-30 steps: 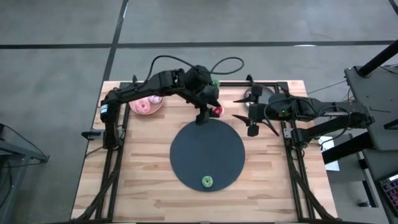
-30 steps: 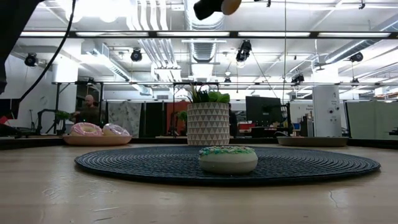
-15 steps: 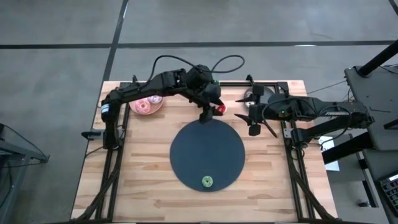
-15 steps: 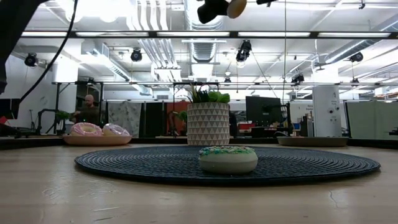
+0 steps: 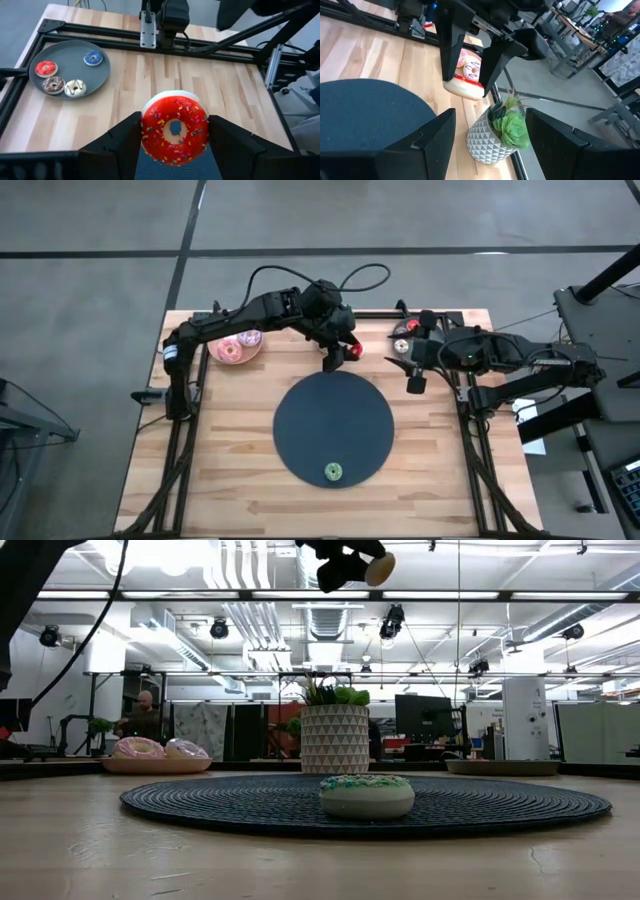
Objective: Pick & Place donuts
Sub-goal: Put the small red donut on the gray plate
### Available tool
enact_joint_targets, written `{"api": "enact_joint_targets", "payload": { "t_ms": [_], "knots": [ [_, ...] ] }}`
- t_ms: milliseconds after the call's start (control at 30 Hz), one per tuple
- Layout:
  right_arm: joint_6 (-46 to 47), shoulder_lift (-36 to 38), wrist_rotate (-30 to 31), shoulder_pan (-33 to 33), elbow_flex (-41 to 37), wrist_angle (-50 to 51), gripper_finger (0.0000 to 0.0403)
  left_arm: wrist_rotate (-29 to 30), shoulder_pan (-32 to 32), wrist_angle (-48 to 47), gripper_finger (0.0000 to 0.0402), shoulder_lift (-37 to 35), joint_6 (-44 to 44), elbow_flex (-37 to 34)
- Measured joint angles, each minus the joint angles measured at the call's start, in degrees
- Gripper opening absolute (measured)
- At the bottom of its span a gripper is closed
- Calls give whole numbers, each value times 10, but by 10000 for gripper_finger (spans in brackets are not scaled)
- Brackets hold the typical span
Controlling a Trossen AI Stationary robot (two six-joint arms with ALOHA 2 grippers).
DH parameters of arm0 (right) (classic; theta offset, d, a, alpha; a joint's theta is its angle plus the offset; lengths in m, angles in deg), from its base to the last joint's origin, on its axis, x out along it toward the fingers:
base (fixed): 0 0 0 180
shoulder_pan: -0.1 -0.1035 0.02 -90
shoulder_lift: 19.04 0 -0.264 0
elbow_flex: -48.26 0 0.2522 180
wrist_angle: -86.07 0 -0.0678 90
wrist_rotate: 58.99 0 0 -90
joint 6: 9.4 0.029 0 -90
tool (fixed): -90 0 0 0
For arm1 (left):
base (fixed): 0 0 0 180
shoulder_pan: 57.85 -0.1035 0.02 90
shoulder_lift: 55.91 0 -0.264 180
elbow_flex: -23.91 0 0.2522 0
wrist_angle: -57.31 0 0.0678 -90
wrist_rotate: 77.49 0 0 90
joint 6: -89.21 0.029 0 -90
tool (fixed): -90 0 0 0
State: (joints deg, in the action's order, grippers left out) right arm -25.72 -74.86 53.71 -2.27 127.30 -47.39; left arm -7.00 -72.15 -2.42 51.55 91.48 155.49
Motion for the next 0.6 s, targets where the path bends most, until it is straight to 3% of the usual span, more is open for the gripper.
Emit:
{"api": "enact_joint_targets", "payload": {
  "t_ms": [433, 600],
  "knots": [
    [200, -34, -2, 0, 0, -1, 233, -1, 0, -1, 193, 0, 23, 0],
    [365, -40, -2, 1, 0, 0, 233, 8, 0, -6, 193, 0, 40, 0]
  ]
}}
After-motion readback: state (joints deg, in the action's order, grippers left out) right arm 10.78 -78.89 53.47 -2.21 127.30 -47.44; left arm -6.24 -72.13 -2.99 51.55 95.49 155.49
